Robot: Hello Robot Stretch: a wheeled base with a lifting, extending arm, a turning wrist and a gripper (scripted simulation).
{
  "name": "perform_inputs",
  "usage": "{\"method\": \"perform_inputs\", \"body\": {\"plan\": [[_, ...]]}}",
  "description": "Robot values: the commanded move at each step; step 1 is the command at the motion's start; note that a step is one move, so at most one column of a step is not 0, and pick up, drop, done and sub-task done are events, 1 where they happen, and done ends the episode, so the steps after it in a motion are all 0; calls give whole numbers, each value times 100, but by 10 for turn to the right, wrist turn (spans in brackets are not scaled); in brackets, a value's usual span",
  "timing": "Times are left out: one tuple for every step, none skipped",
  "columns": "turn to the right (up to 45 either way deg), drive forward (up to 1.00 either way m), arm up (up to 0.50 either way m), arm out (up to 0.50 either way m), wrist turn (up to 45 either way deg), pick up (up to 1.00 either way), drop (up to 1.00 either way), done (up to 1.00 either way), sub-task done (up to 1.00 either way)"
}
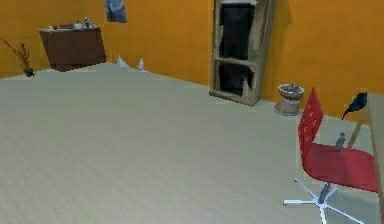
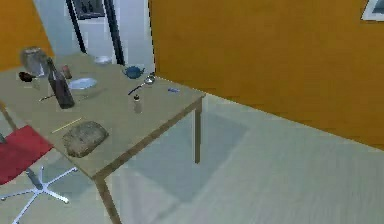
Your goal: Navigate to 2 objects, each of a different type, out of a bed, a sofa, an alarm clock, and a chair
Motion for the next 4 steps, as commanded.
{"method": "perform_inputs", "body": {"plan": [[0, 50, 0, 0, 0, 0, 0, 0, 0], [450, 0, 0, 0, 0, 0, 0, 0, 0], [120, 0, 0, 0, 0, 0, 0, 0, 0], [0, 0, 0, 0, 0, 0, 0, 0, 100]]}}
